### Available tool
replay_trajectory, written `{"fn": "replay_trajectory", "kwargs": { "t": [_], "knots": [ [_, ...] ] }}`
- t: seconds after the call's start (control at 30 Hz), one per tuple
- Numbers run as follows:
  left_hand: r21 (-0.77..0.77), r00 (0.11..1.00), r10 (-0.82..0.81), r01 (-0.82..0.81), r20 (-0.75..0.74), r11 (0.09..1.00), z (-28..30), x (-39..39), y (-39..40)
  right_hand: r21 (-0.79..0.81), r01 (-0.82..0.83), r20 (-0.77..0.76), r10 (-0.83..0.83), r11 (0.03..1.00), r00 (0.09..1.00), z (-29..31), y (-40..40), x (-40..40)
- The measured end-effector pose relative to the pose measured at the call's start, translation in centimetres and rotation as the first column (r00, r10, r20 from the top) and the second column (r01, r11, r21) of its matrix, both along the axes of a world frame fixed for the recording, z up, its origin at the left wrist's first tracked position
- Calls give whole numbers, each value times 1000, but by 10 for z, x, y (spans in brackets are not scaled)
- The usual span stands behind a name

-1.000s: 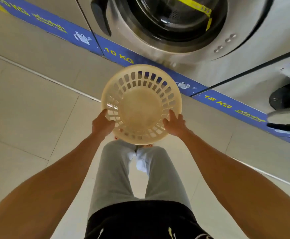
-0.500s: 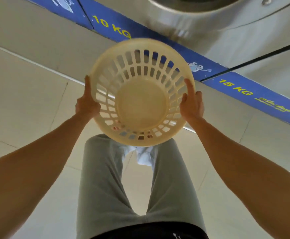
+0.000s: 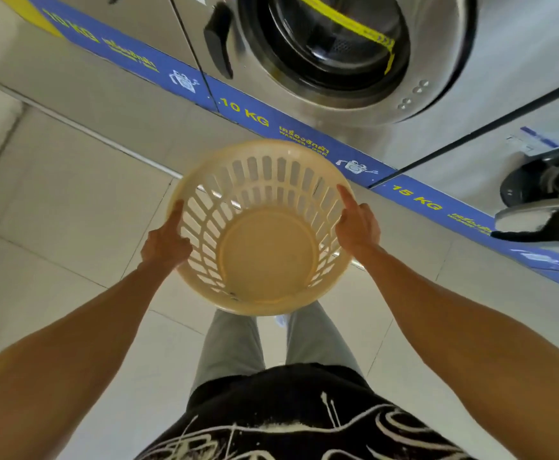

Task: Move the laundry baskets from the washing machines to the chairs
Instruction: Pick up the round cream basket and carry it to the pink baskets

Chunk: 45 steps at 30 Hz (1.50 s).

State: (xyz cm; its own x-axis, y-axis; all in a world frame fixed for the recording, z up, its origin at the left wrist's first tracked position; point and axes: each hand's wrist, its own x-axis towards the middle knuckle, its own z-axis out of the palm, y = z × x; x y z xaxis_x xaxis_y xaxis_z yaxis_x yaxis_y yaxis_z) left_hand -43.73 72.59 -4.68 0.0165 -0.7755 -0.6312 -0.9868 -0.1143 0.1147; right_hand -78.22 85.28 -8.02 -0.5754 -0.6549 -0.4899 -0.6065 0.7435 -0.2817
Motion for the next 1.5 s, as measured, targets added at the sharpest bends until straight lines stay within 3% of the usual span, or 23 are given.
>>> {"fn": "replay_trajectory", "kwargs": {
  "t": [0.47, 0.7, 0.97, 1.5],
  "knots": [
    [-134, 949, 291, -306, -123, 942, 105, 70, 68, -134, -395, -75, 388, 909, 918, 109, -58, 56],
    [-209, 892, 412, -446, -185, 870, 125, 144, 115, -199, -512, -102, 502, 836, 859, 126, -76, 132],
    [-268, 801, 581, -597, -144, 757, 137, 262, 207, -258, -647, -123, 640, 718, 759, 144, -57, 267],
    [-340, 497, 858, -835, -129, 432, 136, 434, 405, -259, -893, -100, 909, 368, 404, 153, 25, 516]
  ]
}}
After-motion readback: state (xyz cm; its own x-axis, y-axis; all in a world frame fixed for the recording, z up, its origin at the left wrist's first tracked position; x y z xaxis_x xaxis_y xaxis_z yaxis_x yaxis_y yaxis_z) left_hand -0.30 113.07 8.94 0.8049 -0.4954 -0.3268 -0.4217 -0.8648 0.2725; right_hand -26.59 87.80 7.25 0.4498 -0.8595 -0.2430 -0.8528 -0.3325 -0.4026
